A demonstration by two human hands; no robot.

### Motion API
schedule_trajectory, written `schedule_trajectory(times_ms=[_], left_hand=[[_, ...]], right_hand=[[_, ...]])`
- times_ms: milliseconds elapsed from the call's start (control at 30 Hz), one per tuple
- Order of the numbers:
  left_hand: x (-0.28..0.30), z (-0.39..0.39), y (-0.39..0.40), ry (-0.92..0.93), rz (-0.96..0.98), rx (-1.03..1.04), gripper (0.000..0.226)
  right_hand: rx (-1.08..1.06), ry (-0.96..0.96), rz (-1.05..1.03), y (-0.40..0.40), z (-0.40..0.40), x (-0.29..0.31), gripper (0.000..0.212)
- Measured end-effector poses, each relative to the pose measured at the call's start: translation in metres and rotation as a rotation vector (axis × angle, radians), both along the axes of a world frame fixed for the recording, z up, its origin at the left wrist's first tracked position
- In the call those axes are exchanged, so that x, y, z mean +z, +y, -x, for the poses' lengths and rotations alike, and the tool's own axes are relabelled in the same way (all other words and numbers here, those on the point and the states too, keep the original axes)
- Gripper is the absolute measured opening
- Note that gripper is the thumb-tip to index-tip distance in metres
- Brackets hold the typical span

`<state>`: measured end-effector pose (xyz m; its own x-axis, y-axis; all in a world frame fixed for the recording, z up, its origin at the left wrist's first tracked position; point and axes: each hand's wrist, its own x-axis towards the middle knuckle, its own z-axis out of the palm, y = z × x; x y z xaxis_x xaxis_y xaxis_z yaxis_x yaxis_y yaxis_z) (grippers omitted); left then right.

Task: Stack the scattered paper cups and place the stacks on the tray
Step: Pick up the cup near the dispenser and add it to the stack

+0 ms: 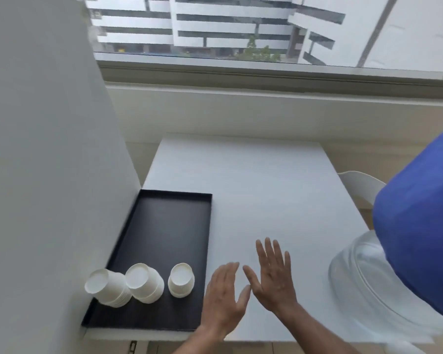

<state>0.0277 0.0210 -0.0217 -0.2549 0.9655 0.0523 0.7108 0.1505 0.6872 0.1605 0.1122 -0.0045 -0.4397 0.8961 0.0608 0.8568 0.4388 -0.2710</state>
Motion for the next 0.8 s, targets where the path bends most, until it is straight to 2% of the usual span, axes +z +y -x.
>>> schedule_trajectory(times_ms=[67, 133, 200, 367, 667, 800], left_hand=[[0.001, -0.004, 0.016, 0.199, -0.022, -0.131, 0.068], [0.001, -0.009, 0.031, 0.319, 0.032, -0.237, 0.073], [-0.001, -0.02, 0.044, 0.393, 0.099, -0.328, 0.079], [-0.007, -0.054, 0.06, 0.538, 0.122, -0.497, 0.084], [-0.027, -0.12, 0.065, 0.529, 0.201, -0.572, 0.085], [-0.044, -0.138, 0.07, 0.505, 0.202, -0.551, 0.107]], right_hand=[[-0.075, -0.027, -0.016, -0.004, -0.023, 0.0, 0.082], [-0.142, -0.031, -0.027, -0.01, -0.044, 0.0, 0.082], [-0.218, -0.039, -0.028, -0.02, -0.066, -0.001, 0.08], [-0.36, -0.017, -0.034, -0.048, -0.119, -0.004, 0.074], [-0.482, 0.163, -0.248, -0.092, -0.222, -0.008, 0.044], [-0.678, 0.186, -0.25, -0.096, -0.264, -0.004, 0.04]])
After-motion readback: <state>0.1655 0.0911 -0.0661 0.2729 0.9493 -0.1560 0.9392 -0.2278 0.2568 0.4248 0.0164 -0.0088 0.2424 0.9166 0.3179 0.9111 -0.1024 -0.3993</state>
